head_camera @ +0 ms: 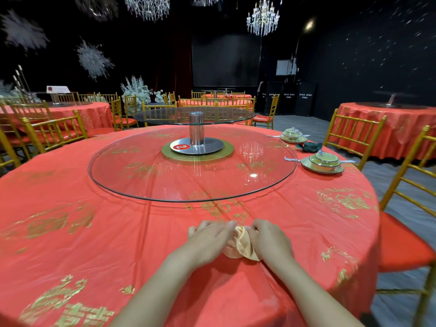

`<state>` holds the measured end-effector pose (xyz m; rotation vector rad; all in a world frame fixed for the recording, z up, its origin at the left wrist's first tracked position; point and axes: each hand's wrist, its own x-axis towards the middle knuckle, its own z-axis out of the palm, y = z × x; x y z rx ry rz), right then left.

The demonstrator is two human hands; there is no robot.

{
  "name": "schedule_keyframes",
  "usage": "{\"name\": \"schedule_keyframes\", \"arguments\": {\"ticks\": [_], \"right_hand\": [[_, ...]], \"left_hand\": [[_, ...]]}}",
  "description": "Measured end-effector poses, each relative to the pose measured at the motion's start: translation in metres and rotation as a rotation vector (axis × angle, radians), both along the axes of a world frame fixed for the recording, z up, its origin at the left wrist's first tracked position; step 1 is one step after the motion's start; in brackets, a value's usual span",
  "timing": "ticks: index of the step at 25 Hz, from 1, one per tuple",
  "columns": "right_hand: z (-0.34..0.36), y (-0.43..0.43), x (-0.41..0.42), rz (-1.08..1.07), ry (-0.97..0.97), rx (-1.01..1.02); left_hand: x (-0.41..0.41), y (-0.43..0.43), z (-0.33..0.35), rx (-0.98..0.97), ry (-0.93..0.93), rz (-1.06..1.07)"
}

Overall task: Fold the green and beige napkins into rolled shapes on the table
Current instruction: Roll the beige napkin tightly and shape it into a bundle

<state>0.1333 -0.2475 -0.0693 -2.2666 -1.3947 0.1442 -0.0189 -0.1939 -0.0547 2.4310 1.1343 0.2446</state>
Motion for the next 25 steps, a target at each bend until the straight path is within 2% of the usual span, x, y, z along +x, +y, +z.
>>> {"name": "schedule_keyframes", "arguments": {"ticks": [2,6,11,15,21,25], "right_hand": [[0.004,0.003,-0.001,0.014,0.054,0.020],[0.007,0.008,0.001,0.052,0.075,0.005],[0.001,0.007,0.006,0.064,0.120,0.059],[-0.002,0.005,0.009,0.039,-0.003,0.026],[-0.011,0.004,0.003,0.070,-0.157,-0.045],[-0.007,0.010,0.017,0.063,0.084,0.017]], "left_hand": [[0.012,0.004,0.013,0.105,0.064,-0.017],[0.034,0.000,0.018,-0.016,-0.029,-0.012],[0.033,-0.012,-0.014,0.263,0.041,0.051],[0.026,-0.014,-0.026,0.383,0.031,0.014],[0.019,-0.015,-0.029,0.276,-0.076,-0.035],[0.019,-0.013,-0.030,0.241,-0.118,-0.072]]}}
